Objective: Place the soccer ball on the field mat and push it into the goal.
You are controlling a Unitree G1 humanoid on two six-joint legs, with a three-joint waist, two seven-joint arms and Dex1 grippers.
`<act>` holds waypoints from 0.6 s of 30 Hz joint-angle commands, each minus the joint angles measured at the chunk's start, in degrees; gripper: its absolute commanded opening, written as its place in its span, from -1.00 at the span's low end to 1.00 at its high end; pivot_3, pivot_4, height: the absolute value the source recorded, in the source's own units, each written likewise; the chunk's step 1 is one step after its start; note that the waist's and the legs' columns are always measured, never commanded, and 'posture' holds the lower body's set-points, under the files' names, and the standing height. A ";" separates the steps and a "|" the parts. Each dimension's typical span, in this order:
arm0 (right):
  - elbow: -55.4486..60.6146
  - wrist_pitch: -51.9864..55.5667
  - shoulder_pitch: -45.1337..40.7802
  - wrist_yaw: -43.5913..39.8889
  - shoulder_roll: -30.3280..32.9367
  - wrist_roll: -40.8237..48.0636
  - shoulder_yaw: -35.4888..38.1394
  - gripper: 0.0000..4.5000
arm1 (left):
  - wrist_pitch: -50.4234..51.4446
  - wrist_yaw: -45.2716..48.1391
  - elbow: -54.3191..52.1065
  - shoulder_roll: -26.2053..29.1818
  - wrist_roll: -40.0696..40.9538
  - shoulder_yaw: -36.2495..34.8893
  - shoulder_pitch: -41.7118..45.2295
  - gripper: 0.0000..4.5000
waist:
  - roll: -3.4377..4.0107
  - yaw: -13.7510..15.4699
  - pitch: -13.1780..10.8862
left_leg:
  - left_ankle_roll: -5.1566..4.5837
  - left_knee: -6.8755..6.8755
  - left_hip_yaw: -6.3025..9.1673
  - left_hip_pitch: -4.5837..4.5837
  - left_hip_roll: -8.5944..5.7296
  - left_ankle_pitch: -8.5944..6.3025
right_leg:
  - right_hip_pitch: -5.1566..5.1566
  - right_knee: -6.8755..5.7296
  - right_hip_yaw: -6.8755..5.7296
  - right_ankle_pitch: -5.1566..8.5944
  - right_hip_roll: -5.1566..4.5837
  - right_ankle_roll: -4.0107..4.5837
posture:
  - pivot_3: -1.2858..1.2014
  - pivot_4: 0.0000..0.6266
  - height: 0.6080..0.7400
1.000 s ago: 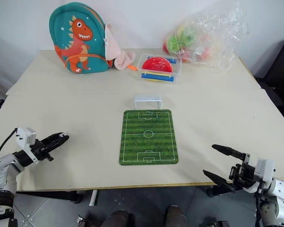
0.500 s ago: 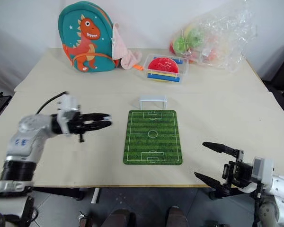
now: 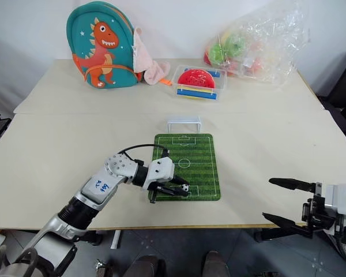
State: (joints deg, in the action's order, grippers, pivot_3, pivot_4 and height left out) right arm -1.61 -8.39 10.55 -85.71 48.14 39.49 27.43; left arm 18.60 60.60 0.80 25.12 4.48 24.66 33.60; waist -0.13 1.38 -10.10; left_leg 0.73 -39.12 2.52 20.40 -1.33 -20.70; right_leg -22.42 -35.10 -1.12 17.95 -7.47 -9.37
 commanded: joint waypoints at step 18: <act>2.71 3.40 -1.12 0.38 0.25 -1.45 0.01 1.00 | 1.72 -4.18 -3.64 -3.10 -1.91 0.41 -1.22 -0.18 | 0.01 0.16 0.01 | 0.00 -0.03 0.09 -0.01 -0.02 0.00 | 0.06 0.08 -0.03 -0.03 -0.02 -0.05 | 0.03 -0.52 1.00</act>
State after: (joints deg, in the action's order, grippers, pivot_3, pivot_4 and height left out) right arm -0.16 -4.96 9.48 -85.33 48.67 37.65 27.22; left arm 20.81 56.17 -1.39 22.22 1.93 25.69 31.97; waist -0.12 1.54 -10.10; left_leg 0.73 -39.15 2.61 20.39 -1.35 -20.69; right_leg -22.37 -35.03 -1.15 17.92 -7.49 -9.42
